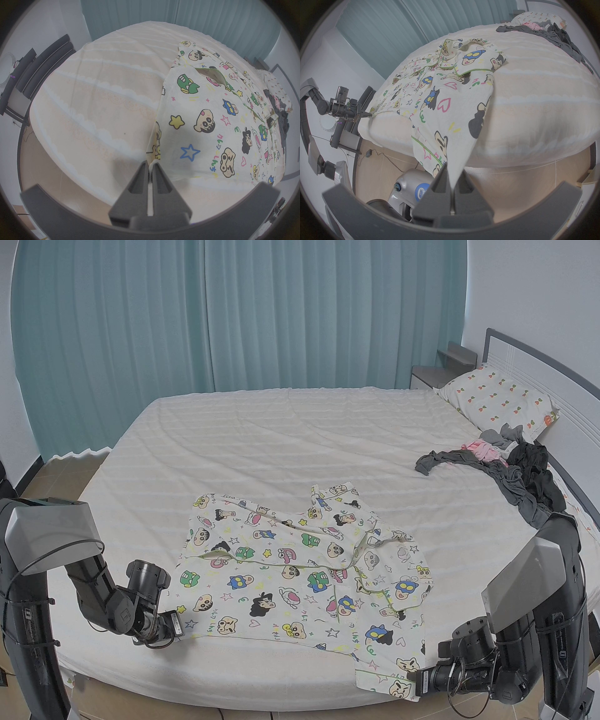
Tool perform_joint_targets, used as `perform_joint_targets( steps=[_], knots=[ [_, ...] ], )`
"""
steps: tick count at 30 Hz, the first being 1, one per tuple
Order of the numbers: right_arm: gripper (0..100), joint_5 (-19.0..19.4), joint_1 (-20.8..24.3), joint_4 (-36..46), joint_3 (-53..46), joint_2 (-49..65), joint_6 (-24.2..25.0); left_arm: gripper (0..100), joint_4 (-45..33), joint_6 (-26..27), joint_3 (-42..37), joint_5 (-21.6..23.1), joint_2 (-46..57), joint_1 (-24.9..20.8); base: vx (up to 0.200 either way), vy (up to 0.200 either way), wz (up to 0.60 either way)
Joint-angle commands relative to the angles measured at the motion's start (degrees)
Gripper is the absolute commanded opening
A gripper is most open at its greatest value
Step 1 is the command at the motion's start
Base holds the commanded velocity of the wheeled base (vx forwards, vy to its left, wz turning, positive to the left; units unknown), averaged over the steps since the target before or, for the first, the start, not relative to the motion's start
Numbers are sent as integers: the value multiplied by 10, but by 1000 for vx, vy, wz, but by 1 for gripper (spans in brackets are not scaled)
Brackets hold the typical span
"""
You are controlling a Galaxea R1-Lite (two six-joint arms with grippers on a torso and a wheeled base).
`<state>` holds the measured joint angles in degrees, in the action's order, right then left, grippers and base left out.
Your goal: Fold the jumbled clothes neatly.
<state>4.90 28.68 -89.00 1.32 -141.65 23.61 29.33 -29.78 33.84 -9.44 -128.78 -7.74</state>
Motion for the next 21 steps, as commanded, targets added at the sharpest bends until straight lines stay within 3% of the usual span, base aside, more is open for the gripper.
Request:
perform_joint_targets(
  steps=[1, 14, 21],
  knots=[
    [0, 0, -2, -5, -13, 7, -3, 0, -1, 0, -27, -1, 25, -1, 0, 0, 0],
    [0, -5, -3, 3, -13, 7, -6, 0, 2, 1, -98, 0, 50, -2, 0, 0, 0],
    [0, -16, -1, 46, -13, 29, -10, 0, 0, 1, -120, 0, 53, -3, 0, 0, 0]
  ],
)
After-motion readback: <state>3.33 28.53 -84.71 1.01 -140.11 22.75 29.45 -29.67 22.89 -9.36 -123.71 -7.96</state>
